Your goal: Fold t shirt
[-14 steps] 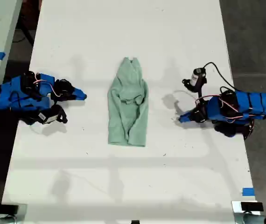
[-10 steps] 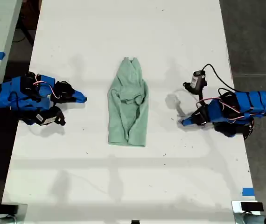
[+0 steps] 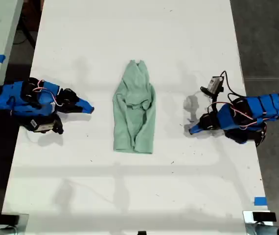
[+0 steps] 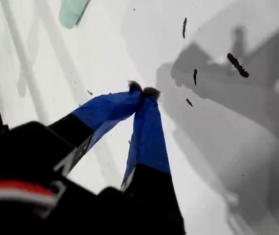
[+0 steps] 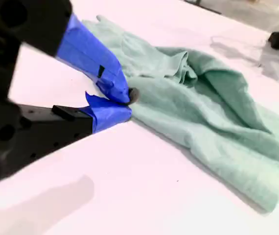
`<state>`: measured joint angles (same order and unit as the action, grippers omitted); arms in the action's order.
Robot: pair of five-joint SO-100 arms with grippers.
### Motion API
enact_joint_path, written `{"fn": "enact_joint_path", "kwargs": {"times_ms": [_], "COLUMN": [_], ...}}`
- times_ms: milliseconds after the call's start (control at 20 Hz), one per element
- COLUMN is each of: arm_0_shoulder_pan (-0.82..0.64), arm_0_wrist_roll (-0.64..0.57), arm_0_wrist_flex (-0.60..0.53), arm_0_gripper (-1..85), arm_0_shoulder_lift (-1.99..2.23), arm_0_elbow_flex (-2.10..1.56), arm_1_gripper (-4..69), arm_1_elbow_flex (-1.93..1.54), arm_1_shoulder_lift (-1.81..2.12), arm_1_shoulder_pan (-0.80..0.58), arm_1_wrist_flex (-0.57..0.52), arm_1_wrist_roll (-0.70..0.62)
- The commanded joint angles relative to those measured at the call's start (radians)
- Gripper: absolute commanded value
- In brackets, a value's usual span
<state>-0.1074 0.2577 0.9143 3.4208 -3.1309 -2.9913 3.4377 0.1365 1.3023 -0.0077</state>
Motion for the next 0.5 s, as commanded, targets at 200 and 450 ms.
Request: {"fn": "enact_joint_path", "kwargs": {"times_ms": [200,450], "arm_0_shoulder_pan": [0.192,0.219], "arm_0_wrist_roll": [0.003,-0.064], "arm_0_wrist_flex": [0.242,0.316], "arm_0_gripper": [12.1,23.9], "arm_0_shoulder_lift": [-1.482,-1.736], "arm_0_elbow_flex": [1.356,1.534], "arm_1_gripper": [13.3,16.7], "arm_1_elbow_flex": [1.045,1.865], "arm_1_shoulder_lift": [-1.279,-2.0], "arm_1_shoulder_pan": [0.081,0.051], "arm_1_wrist_flex": [0.072,0.4], "arm_1_wrist_roll": [0.115,0.054]}}
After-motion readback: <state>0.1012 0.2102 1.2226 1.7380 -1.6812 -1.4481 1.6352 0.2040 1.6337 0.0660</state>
